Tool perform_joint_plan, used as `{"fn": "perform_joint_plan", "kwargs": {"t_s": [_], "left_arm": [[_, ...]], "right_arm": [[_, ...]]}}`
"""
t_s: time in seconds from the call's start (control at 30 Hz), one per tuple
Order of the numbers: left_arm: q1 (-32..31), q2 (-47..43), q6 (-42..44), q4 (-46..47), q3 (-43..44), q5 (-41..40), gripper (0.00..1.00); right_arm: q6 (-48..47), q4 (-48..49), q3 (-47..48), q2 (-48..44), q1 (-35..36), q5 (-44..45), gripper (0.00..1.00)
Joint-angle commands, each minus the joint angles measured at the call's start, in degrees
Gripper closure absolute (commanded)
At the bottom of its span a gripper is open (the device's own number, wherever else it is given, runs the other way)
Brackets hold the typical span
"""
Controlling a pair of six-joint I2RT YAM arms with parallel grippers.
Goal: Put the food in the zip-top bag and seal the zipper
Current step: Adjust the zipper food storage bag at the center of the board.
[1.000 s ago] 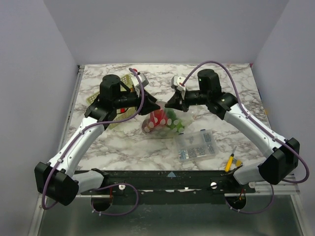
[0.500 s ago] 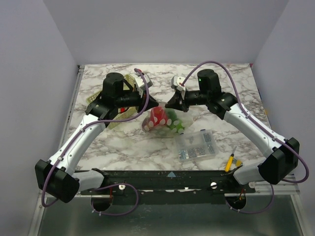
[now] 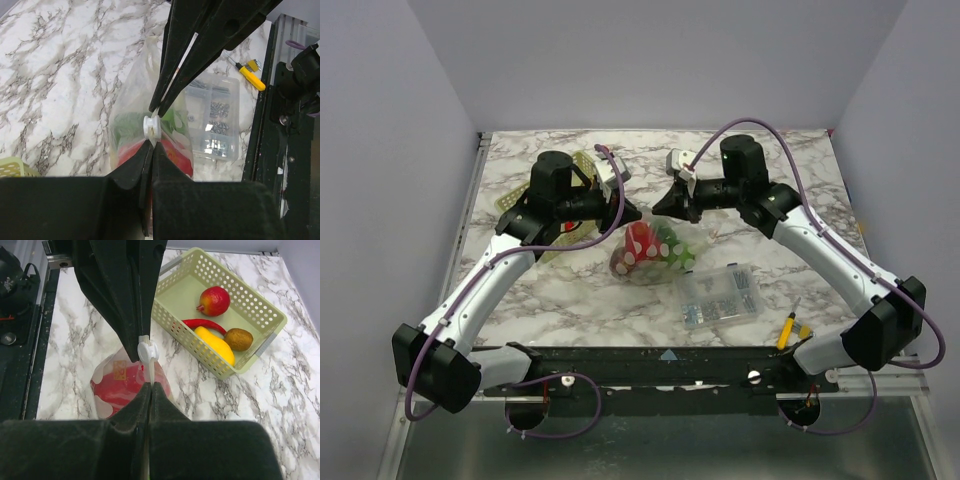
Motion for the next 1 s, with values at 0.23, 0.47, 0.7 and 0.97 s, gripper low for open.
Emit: {"fn": "perform_joint_plan", "kwargs": {"t_s": [0.23,0.47,0.7,0.97], "left_arm": [[-0.32,-2.85,0.79,3.03,-1.06,4.12,1.0],[-0.32,-3.98,1.73,3.3,-1.88,4.4,1.0],[-0.32,-3.23,0.23,1.02,-0.2,4.02,0.89],[-0.82,0.22,-2.55,-6.44,6.88,-0.98,0.63]], "right_arm": [[-0.57,0.21,0.51,1.28,-0.08,-2.03,0.67],[-1.35,-1.36,2.19,3.3,-0.04,-3.37,0.93],[0.98,2.47,-0.32,1.86,-0.05,-1.53,1.0],[0.05,4.64,-2.15,-1.79,0.01,0.13,0.99]]}}
